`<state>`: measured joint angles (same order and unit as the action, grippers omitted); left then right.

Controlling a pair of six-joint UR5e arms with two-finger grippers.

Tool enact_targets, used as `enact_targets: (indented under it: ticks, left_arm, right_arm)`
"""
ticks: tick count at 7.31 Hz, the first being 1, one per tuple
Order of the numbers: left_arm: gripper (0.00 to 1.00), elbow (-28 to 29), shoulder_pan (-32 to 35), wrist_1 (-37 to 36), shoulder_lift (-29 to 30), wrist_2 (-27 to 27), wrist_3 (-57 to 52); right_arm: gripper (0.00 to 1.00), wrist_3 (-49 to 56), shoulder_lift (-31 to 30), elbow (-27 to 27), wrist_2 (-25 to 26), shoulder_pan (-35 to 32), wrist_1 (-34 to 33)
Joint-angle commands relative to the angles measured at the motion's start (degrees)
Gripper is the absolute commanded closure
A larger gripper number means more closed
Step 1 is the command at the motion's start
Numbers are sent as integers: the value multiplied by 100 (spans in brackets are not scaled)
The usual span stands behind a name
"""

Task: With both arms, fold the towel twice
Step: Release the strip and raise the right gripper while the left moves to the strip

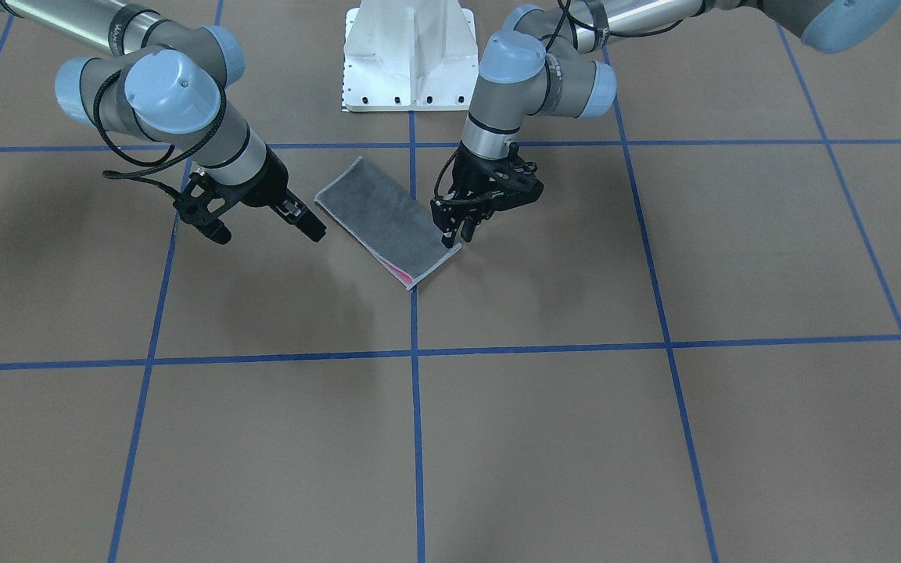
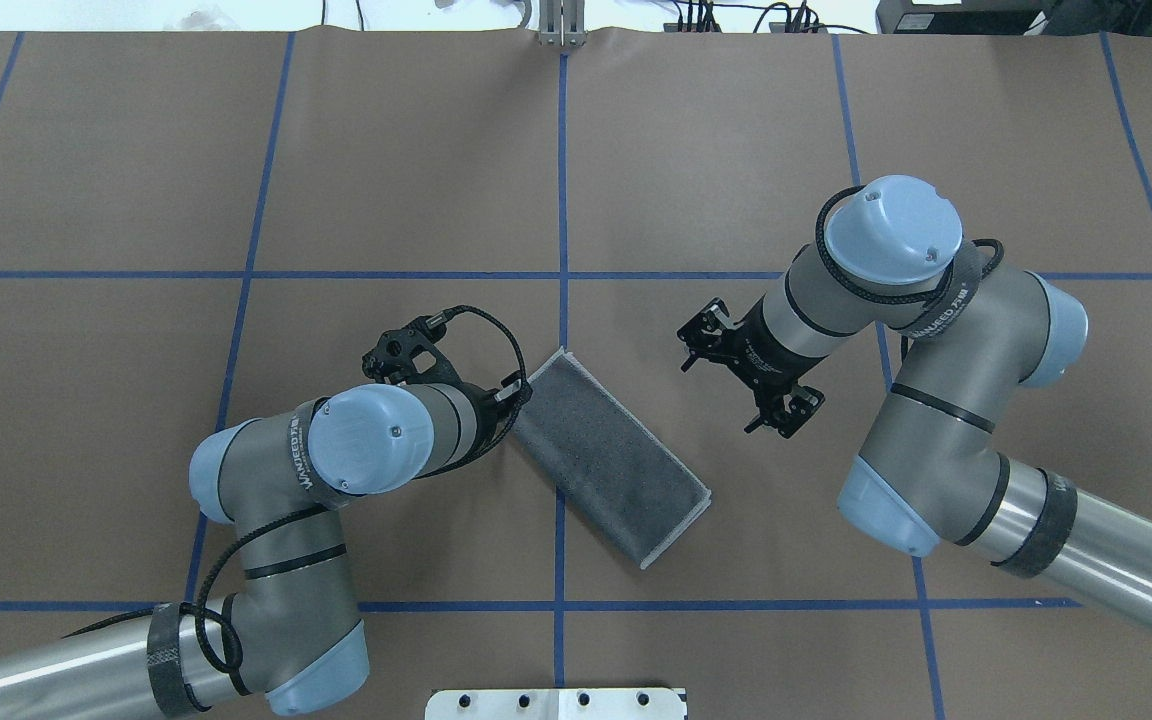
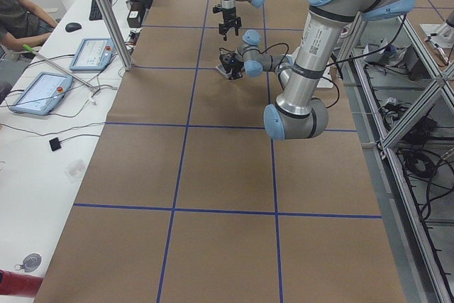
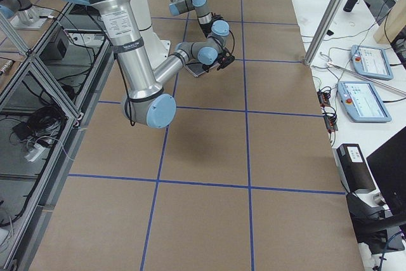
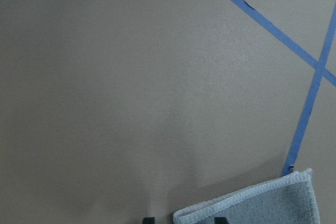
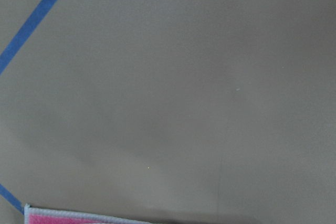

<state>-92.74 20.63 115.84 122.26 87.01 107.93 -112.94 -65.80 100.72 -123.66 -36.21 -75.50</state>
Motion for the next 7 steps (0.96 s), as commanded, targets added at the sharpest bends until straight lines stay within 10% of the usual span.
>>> enact_targets:
  ticks: [1, 7]
  left_arm:
    - [54, 71, 3, 0, 43, 0, -132]
    - [81, 116, 46, 0, 88, 0, -141]
  right_arm:
    - [0, 0, -3, 0, 0, 0, 0]
    - [0, -70, 32, 0, -9, 0, 0]
